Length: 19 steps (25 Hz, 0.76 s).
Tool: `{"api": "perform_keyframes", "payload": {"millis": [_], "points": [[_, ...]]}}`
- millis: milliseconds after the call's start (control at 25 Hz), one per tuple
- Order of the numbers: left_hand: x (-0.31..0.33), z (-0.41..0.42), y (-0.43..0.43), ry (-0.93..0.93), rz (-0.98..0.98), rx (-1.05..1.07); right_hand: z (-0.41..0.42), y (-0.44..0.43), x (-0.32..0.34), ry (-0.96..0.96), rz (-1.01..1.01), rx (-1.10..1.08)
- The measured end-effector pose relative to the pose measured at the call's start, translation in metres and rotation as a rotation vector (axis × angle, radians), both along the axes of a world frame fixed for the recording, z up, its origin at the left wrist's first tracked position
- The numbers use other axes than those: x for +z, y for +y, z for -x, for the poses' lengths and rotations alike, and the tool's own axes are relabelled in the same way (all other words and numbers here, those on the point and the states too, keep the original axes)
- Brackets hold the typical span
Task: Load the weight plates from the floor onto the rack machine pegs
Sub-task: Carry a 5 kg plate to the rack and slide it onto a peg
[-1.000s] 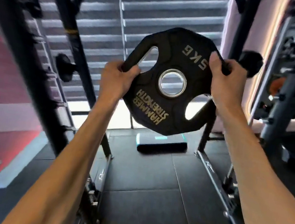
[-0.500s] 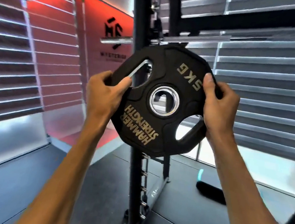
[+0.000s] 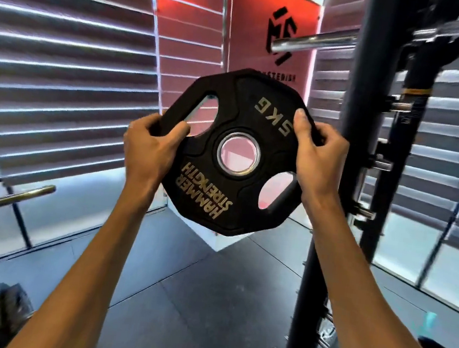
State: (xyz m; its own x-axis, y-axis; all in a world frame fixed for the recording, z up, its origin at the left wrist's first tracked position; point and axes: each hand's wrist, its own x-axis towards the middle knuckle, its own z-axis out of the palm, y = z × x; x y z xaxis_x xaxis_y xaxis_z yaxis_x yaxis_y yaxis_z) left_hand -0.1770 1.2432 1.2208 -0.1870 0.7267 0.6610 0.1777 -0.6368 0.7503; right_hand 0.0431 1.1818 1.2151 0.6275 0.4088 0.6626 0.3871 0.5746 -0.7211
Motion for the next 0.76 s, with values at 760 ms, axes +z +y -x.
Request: {"api": "perform_keyframes", "payload": {"millis": [760], "points": [[-0.017,-0.056,0.488,-0.028,0.039,0.056,-0.062,0.503,0.005,-0.034,0.055,0.104]]}}
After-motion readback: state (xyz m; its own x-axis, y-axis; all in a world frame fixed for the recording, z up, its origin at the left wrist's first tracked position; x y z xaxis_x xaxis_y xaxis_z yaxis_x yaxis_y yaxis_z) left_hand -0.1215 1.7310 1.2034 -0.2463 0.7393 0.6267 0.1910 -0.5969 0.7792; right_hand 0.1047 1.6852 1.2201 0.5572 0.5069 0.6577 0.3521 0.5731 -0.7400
